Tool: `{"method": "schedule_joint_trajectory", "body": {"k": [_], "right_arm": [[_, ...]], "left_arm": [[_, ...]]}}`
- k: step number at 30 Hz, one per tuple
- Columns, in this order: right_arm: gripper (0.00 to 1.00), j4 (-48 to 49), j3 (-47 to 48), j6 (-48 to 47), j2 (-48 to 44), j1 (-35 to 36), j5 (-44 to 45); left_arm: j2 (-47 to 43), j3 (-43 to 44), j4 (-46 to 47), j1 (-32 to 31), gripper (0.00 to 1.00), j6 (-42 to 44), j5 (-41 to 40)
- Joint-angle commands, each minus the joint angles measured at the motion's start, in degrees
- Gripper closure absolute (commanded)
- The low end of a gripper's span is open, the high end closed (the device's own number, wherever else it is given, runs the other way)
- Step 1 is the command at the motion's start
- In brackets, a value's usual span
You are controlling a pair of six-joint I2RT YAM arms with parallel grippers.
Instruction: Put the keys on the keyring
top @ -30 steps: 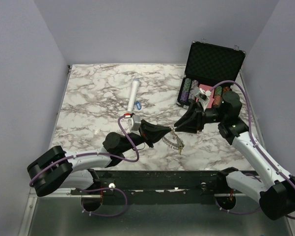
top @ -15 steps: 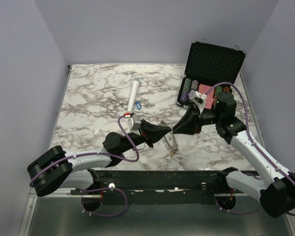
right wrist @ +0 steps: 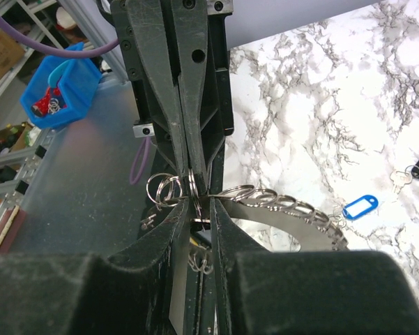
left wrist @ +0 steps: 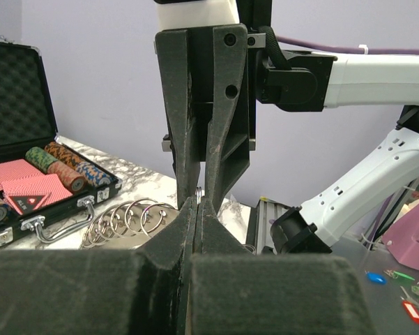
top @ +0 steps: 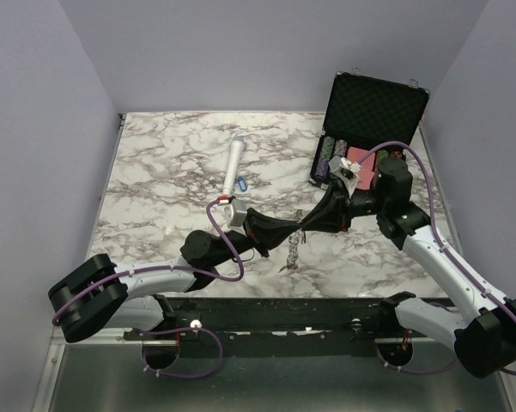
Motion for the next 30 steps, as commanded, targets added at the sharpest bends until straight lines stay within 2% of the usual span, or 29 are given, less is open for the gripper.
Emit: {"method": "schedule_joint_trajectory", "body": {"k": [1, 6, 13, 17, 23, 27, 30], "right_arm": [[0.76, -0.8, 2.5, -1.6, 0.3, 0.5, 1.9], [0.88, -1.0, 2.7, -2.0, 0.5, 0.6, 2.2], [0.99, -7.1, 4.0, -5.2, 0.5, 0.6, 3.3], [1.0, -14.6, 7.2, -13.0, 1.2, 0.6, 3.2], [1.0, -23.6, 10.2, -20.2, 2.0, 0.6, 8.4], [1.0, -27.4, 11.2, -23.1, 2.2, 0.5, 11.2], [1.0, -31.4, 12.3, -26.9, 2.7, 0.6, 13.1]], "left_arm": [[0.5, 1.8, 16.7, -0.2, 1.0, -1.3, 0.0], [0.6, 1.9, 16.7, -0.3, 1.0, -1.4, -0.2], [0.6, 1.7, 16.2, -0.2, 1.0, -1.4, -0.4], [0.5, 1.5, 14.9, -0.2, 1.0, -2.0, -0.3], [-0.6, 0.1, 11.2, -0.2, 0.99, -2.8, 0.3], [-1.4, -1.0, 9.0, 0.0, 0.83, -3.7, 1.7], [-2.3, -2.1, 7.5, 0.4, 0.67, -4.3, 2.4]]}}
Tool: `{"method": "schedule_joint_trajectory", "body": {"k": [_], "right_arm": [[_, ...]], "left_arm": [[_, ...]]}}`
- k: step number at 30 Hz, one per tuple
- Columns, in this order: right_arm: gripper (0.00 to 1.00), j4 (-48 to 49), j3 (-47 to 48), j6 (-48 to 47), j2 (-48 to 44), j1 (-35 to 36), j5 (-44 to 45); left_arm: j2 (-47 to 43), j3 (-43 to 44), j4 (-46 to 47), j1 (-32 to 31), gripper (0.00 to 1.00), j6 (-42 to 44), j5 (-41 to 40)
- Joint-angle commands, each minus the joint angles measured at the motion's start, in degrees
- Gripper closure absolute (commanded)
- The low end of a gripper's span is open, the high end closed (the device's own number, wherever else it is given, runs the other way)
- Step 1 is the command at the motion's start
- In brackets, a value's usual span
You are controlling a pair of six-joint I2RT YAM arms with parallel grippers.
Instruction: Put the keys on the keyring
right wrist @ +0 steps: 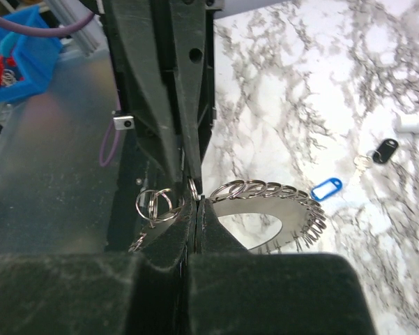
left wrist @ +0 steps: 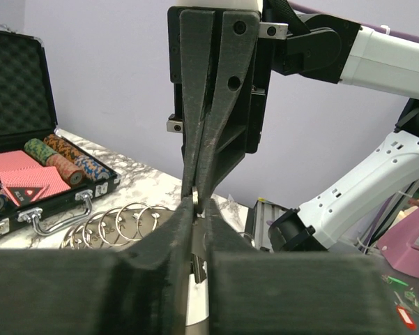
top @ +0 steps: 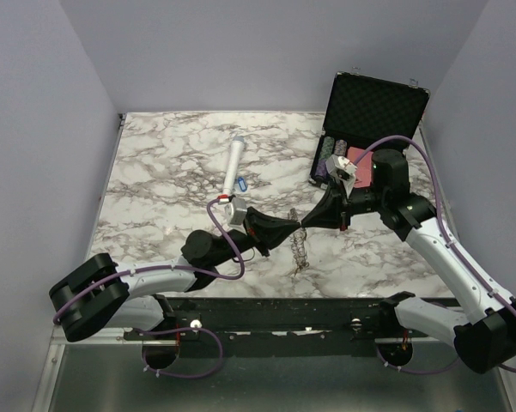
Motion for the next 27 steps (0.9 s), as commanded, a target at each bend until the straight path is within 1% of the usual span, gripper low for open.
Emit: {"method": "schedule_joint_trajectory", "body": {"k": [1, 4, 6, 7, 8, 9, 11, 13, 15, 17, 19, 21, 23, 27], "right_arm": [[1.0, -9.0, 2.8, -8.9, 1.1, -0.4, 6.9], [1.0, -13.6, 4.1, -13.1, 1.6, -0.3, 8.4], [1.0, -17.1, 5.3, -17.3, 1.9, -0.3, 9.8], [1.0, -19.4, 6.1, -20.2, 2.2, -0.3, 10.6], [1.0, -23.5, 7.3, -25.2, 2.5, -0.3, 11.2], [1.0, -26.3, 8.8, -28.4, 2.8, -0.2, 12.4], [1.0, -32.6, 11.3, -36.3, 3.7, 0.0, 15.1], [1.0, -38.3, 13.6, -42.5, 4.7, 0.1, 17.9], [1.0, -42.1, 15.8, -46.7, 5.9, 0.3, 19.4], [1.0, -45.1, 17.5, -49.4, 7.0, 0.3, 20.1], [1.0, -46.2, 18.4, -50.6, 7.6, 0.3, 20.2], [1.0, -46.3, 18.7, -50.8, 7.7, 0.3, 20.2], [1.0, -46.4, 19.0, -50.8, 7.6, 0.3, 20.2], [1.0, -46.5, 18.8, -50.4, 7.2, 0.4, 19.2]], "left_arm": [[-3.1, -1.7, 6.9, 0.3, 0.63, -2.4, 2.9], [-5.7, -2.4, 3.1, 1.2, 0.52, -1.5, 3.8], [-8.6, -1.7, -5.1, 2.3, 0.46, 0.9, 5.6], [-10.3, -0.8, -11.2, 2.6, 0.4, 2.8, 7.1], [-12.2, 0.7, -17.5, 2.8, 0.37, 5.6, 7.5], [-13.9, 2.2, -24.6, 2.9, 0.35, 8.1, 8.4], [-16.0, 5.4, -35.8, 3.0, 0.34, 13.7, 9.8], [-16.7, 8.0, -42.9, 3.0, 0.33, 18.1, 11.1], [-16.0, 10.0, -47.7, 3.0, 0.33, 23.2, 13.0], [-14.7, 11.2, -49.1, 2.9, 0.33, 28.6, 15.4], [-12.9, 12.4, -48.6, 2.9, 0.33, 32.7, 15.7], [-10.3, 14.3, -47.7, 2.9, 0.33, 34.9, 15.6], [-7.8, 16.0, -45.8, 2.9, 0.33, 34.9, 15.6], [-4.0, 16.3, -37.6, 2.3, 0.34, 32.9, 14.7]]}}
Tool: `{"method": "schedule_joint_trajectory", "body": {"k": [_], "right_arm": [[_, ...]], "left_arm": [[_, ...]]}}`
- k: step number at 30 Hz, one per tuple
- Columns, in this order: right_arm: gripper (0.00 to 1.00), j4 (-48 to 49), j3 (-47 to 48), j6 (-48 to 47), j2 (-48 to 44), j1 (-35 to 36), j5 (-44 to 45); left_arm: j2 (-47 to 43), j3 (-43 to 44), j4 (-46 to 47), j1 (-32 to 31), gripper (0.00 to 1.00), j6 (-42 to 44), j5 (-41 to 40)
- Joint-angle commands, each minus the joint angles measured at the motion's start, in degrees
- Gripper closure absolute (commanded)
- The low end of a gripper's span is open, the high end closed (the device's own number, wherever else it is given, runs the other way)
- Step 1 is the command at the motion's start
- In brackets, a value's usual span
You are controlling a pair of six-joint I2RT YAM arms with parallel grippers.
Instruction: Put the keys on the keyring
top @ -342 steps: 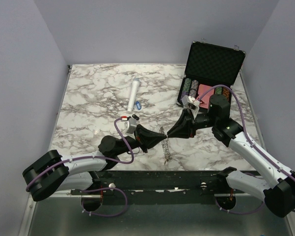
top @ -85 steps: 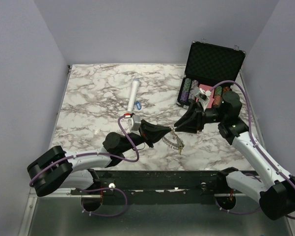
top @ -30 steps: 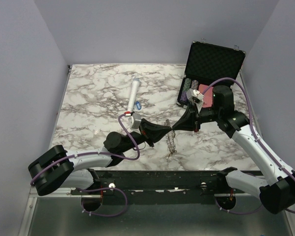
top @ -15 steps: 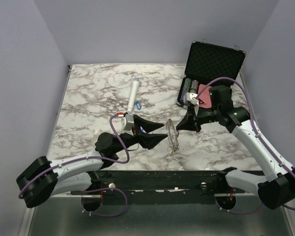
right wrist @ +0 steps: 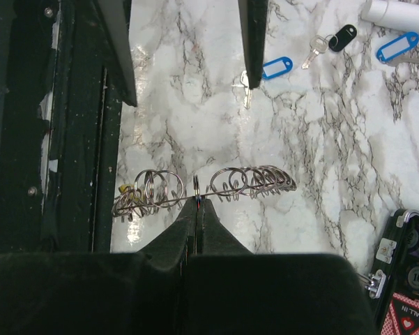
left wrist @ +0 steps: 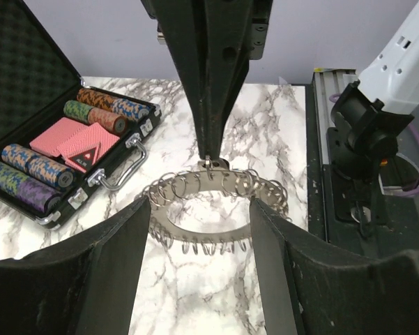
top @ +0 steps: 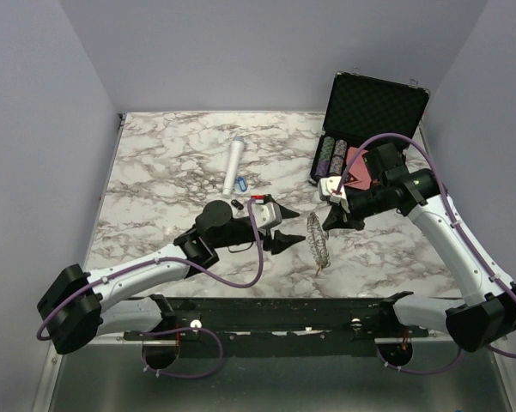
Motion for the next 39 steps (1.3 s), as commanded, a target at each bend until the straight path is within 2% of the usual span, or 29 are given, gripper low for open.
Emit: {"method": "schedule_joint_trajectory", "body": {"k": [1, 5, 10, 12, 21, 30, 34, 38, 39], "right_arm": [[1.0, -2.3, 1.8, -1.9, -0.7, 0.3, -0.6], [1.0, -1.4, 0.9, -0.9, -1.2, 0.3, -1.2], [1.0, -0.8, 0.4, 0.1, -1.6, 0.3, -2.0], [1.0, -0.7, 0.4, 0.2, -1.6, 0.3, -2.2], [1.0, -0.7, 0.3, 1.0, -1.6, 0.3, -3.2], [1.0, -0.7, 0.3, 1.3, -1.6, 0.3, -3.7], [1.0, -0.8, 0.0, 1.3, -1.7, 0.3, -3.9], [1.0, -0.8, 0.2, 1.4, -1.8, 0.3, -3.9], [1.0, -0.9, 0.1, 1.4, -1.9, 0.3, -4.1]], "left_arm": [[3.8, 1.4, 8.0, -0.9, 0.35, 1.9, 0.7], [7.5, 2.8, 10.5, -2.4, 0.44, 0.1, 0.6], [10.8, 5.0, 9.9, -4.2, 0.58, -0.1, -0.9], [11.6, 5.5, 8.9, -4.6, 0.61, -0.2, -1.7], [12.3, 6.5, 4.8, -5.7, 0.62, 4.0, -6.7], [13.1, 8.1, 2.3, -5.7, 0.68, 4.9, -5.4], [13.3, 8.8, 1.3, -5.8, 0.81, 5.0, -4.2], [13.6, 9.2, 0.0, -5.8, 0.88, 4.6, -4.0], [13.5, 9.4, -0.4, -5.8, 0.93, 4.6, -3.8]]}}
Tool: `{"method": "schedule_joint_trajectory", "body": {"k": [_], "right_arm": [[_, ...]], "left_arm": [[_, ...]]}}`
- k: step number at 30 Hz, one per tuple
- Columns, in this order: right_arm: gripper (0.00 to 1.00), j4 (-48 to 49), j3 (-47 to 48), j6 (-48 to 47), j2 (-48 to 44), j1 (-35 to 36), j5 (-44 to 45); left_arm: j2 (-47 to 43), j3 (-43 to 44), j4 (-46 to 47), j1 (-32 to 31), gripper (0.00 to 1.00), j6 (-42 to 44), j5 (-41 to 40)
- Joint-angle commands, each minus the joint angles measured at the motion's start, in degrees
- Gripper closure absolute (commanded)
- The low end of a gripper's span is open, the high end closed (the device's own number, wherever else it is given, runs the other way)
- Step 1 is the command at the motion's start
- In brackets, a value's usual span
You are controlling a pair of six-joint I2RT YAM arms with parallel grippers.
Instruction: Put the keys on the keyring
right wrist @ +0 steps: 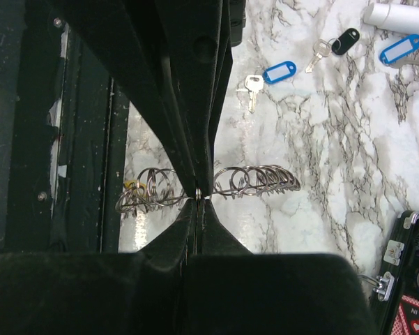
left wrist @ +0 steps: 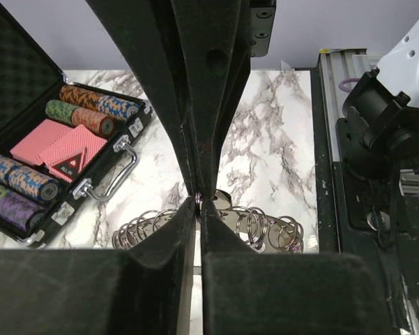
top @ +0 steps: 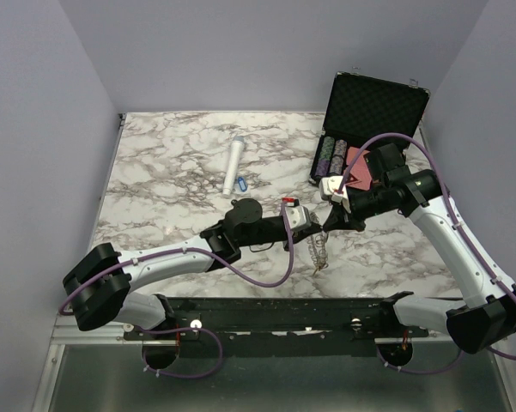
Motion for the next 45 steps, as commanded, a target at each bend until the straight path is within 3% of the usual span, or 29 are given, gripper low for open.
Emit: {"method": "schedule_joint_trajectory", "body": {"k": [1, 6, 8, 9, 10, 14, 21, 25, 37, 45], "right_arm": [[1.0, -0.1, 0.1, 0.4, -1.3, 0.3, -2.9], [0.99, 0.6, -0.4, 1.6, -1.4, 0.3, -3.4], [0.88, 2.0, -0.9, 4.1, -1.8, 0.3, -3.6], [0.75, 3.3, -1.3, 6.5, -1.9, 0.3, -3.8], [0.68, 4.2, -1.7, 8.4, -2.1, 0.3, -4.2], [0.58, 7.6, -4.3, 17.5, -3.3, -0.4, -9.4], [0.55, 21.8, -11.1, 38.8, -5.6, -2.7, -22.4], [0.53, 33.6, -14.5, 52.6, -5.9, -3.7, -26.8], [0.56, 53.2, -18.7, 76.1, -6.4, -5.4, -30.4], [0.67, 55.3, -19.7, 77.2, -6.5, -5.4, -32.6]], "left_arm": [[0.7, 2.2, -2.6, -0.3, 1.0, 0.5, 1.4], [0.1, 2.2, -3.6, -0.3, 1.0, -0.8, 0.1], [-1.4, 0.7, -1.9, -0.3, 1.0, -2.7, -2.0], [-2.3, -0.7, 0.0, -0.3, 1.0, -3.9, -2.7], [-3.3, -2.1, 2.4, -0.3, 1.0, -4.4, -3.4], [-6.6, -7.6, 12.6, 0.3, 1.0, -12.6, -4.2], [-7.0, -16.7, 36.6, 0.5, 1.0, -24.8, -5.9], [-5.4, -19.2, 45.5, 0.7, 1.0, -27.9, -7.1], [-7.9, -21.3, 46.0, 0.8, 1.0, -27.5, -9.0], [-8.7, -21.4, 45.6, 0.8, 1.0, -27.7, -9.7]]}}
